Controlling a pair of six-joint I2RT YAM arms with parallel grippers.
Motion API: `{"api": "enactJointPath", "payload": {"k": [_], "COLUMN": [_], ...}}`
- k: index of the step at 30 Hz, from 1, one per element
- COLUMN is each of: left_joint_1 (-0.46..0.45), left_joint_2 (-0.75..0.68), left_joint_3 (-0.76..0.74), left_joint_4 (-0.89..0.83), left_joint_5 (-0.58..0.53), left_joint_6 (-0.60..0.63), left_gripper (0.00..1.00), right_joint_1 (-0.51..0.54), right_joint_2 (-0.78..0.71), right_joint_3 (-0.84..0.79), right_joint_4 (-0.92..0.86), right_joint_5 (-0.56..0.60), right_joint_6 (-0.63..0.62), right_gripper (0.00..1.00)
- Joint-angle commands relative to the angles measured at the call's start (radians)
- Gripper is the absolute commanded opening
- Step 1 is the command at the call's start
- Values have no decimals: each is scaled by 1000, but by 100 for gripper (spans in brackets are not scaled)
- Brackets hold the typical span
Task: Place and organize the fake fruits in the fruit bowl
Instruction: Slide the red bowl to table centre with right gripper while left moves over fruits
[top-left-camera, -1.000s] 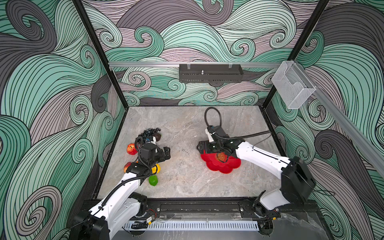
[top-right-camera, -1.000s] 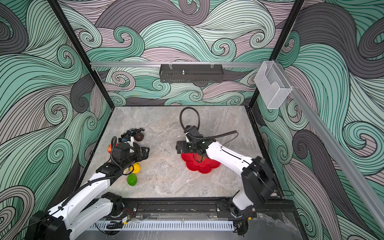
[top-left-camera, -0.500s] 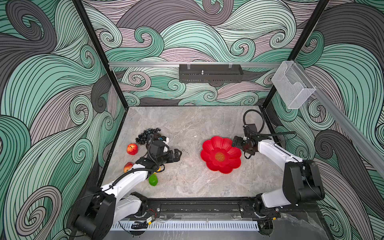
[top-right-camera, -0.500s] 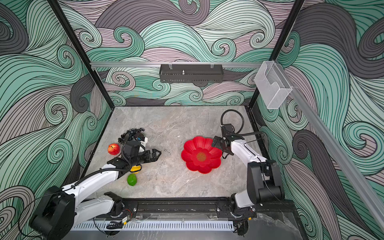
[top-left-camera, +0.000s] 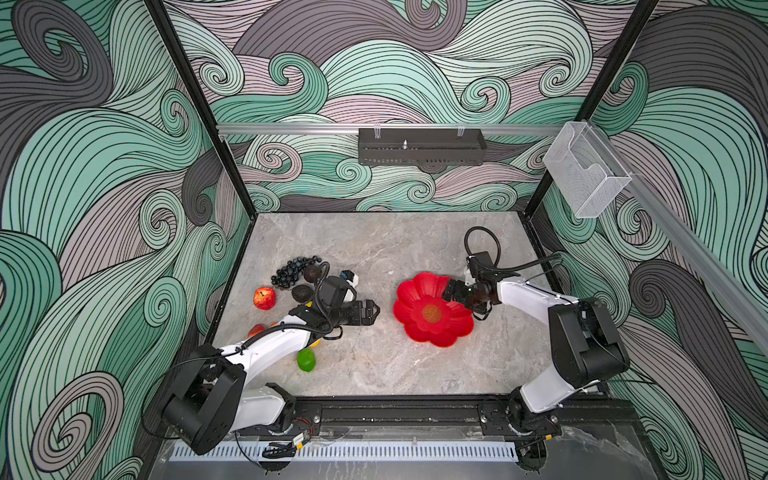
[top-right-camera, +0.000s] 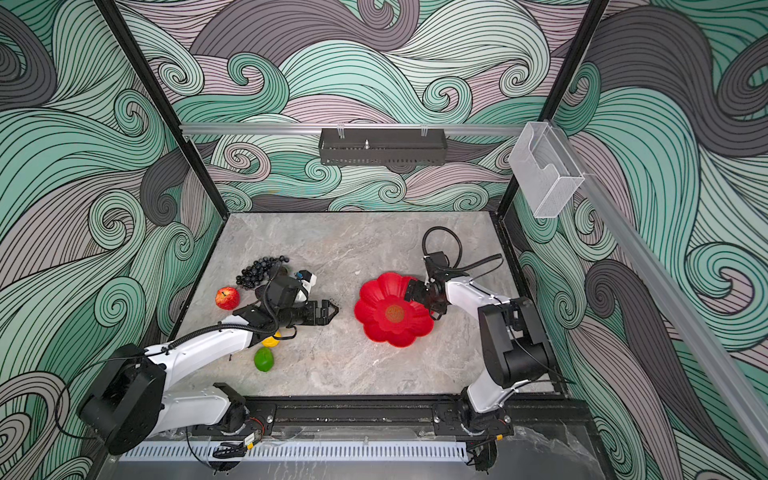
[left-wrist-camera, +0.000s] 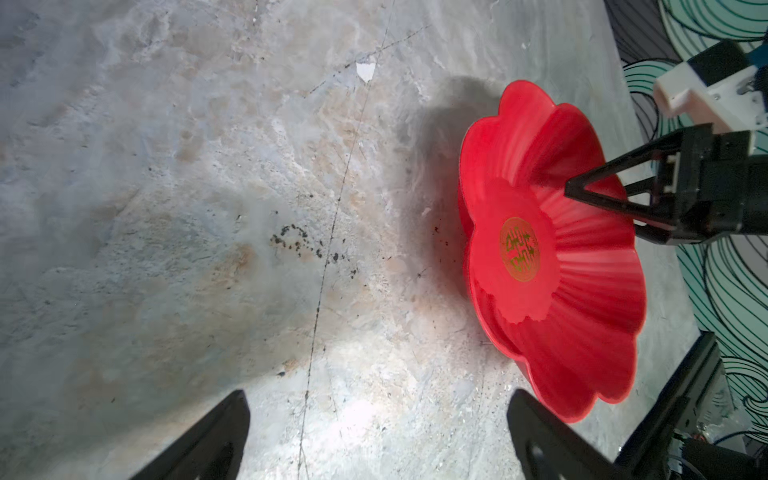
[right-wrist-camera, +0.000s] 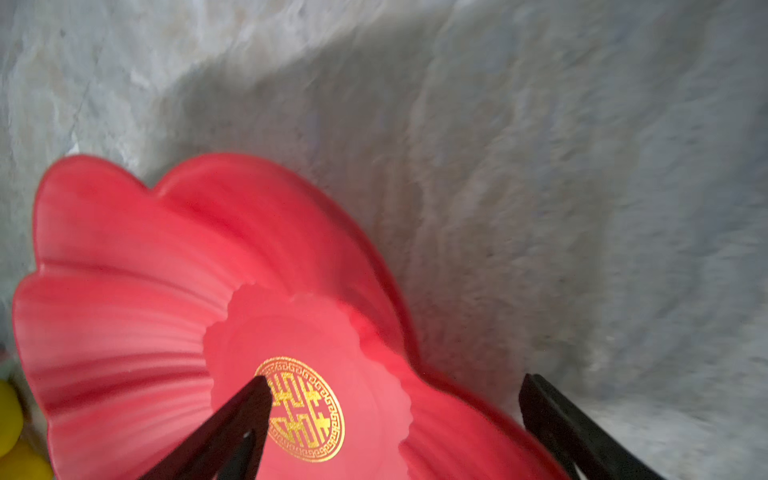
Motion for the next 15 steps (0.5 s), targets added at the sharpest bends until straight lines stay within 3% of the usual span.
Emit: {"api": "enactJointPath", "payload": {"k": [1, 10, 15], "left_joint_1": [-6, -6, -6], "left_joint_2": [8, -28, -90], "left_joint_3": [43, 34, 11], "left_joint_4": [-45, -74, -77], "left_joint_5": [-55, -144, -198], "left_joint_6": [14, 1, 3], "left_gripper": [99, 98, 98], "right_joint_1": [61, 246, 273], "right_joint_2": [21, 80, 81], "right_joint_3": [38, 95, 115], "right_joint_4": [44, 121, 87], "right_joint_5": [-39, -61, -15], "right_joint_6": [9, 70, 58], "right_gripper": [94, 94, 95]}}
